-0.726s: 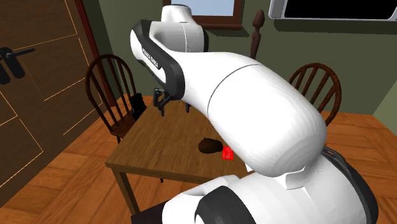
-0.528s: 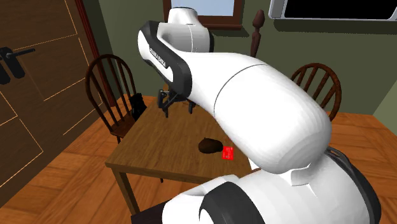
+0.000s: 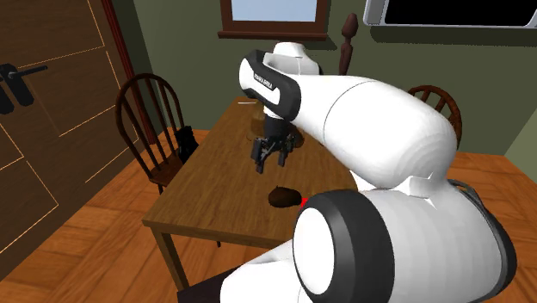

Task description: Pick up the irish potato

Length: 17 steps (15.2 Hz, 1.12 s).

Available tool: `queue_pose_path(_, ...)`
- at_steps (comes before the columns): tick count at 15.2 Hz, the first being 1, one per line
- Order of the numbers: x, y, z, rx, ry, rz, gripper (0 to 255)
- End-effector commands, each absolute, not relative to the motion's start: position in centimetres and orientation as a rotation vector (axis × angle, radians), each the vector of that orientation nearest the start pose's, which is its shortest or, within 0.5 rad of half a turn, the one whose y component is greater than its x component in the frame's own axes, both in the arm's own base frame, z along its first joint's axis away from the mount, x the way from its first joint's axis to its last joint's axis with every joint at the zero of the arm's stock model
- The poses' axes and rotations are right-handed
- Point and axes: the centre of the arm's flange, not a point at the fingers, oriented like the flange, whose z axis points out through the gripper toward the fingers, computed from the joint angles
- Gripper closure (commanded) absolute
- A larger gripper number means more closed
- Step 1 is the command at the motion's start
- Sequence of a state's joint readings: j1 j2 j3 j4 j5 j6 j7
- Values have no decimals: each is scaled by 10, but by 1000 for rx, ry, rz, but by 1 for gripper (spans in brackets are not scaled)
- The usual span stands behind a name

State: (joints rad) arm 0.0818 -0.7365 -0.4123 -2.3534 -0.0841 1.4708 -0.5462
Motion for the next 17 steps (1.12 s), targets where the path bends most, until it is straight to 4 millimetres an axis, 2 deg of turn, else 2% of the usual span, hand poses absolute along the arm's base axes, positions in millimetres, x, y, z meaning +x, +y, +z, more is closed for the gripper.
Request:
queue_pose_path(1, 299, -161, 523, -2784, -630, 185, 0)
queue_pose_path(6, 320, -211, 470, -2603, -929, 272, 0)
queue_pose_path(11, 349, -249, 411, -2391, -1202, 352, 0)
queue_pose_path(12, 355, -255, 400, -2350, -1249, 366, 0)
queue_pose_path(17, 355, -255, 374, -2350, -1249, 366, 0)
